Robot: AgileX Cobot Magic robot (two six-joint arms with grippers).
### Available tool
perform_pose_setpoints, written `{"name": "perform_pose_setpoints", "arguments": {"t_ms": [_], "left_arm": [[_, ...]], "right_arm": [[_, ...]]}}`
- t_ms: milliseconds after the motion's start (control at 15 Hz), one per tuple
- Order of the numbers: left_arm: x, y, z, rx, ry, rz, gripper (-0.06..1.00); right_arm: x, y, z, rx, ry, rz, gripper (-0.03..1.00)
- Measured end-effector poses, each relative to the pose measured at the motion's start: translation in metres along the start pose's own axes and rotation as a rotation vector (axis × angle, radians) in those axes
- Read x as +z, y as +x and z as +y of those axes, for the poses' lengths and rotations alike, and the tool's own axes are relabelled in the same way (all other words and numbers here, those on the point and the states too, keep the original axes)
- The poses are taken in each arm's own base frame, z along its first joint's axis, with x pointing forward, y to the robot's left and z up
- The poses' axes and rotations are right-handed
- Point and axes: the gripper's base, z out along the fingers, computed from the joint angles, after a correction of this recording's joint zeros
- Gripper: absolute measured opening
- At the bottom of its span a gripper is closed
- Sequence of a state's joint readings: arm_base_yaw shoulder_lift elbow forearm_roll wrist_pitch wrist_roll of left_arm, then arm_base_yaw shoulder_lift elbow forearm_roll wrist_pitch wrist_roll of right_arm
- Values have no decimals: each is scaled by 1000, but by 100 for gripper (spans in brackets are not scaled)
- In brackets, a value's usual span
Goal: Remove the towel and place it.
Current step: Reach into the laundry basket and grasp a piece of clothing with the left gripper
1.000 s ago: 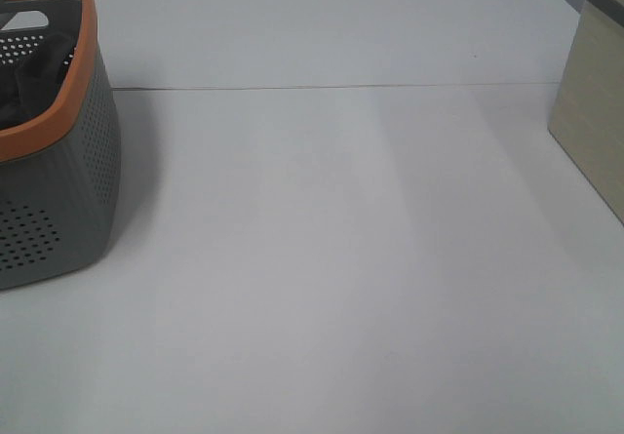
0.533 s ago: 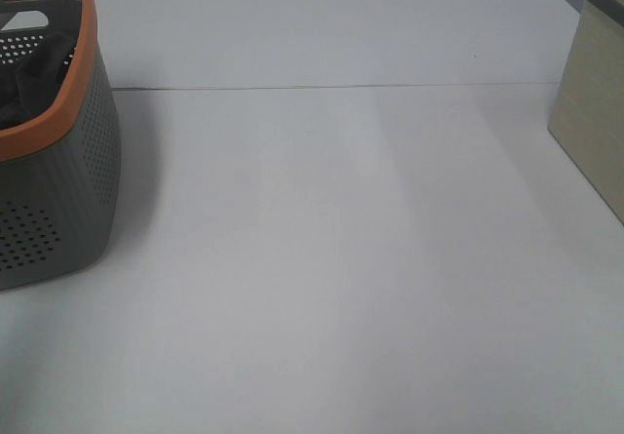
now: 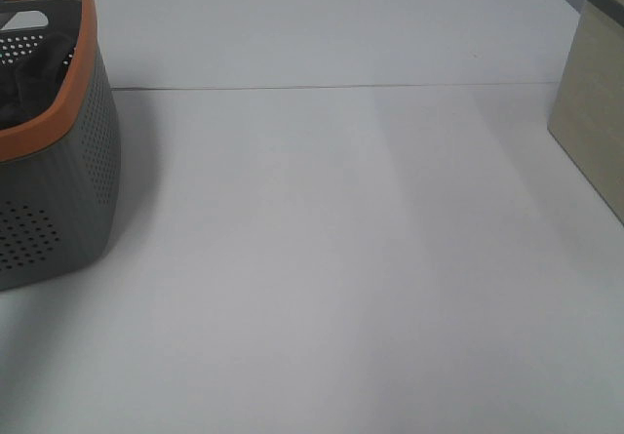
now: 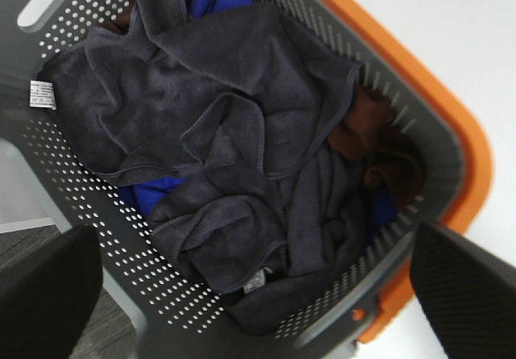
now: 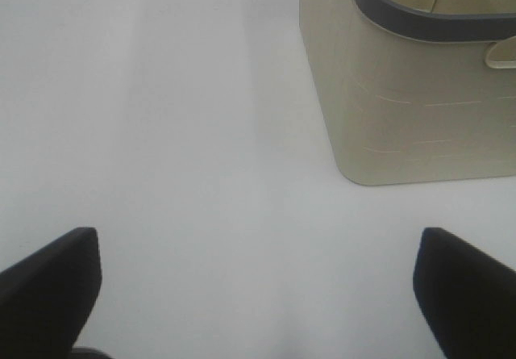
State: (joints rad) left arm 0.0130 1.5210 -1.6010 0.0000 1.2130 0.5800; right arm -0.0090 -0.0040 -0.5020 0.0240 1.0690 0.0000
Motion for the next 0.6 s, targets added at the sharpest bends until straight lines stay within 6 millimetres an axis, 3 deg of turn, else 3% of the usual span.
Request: {"name": "perform_pose_setpoints", "arguments": {"t_ms": [267, 400, 600], "left_arm": [[85, -5, 19, 254, 14, 231, 98], [116, -2, 23, 430, 42, 320, 98], [165, 7, 31, 561, 47, 485, 98]], "right_arm": [[0, 0, 0, 0, 0, 0, 95], [0, 0, 0, 0, 0, 0, 95], [0, 0, 0, 0, 0, 0, 95]]}}
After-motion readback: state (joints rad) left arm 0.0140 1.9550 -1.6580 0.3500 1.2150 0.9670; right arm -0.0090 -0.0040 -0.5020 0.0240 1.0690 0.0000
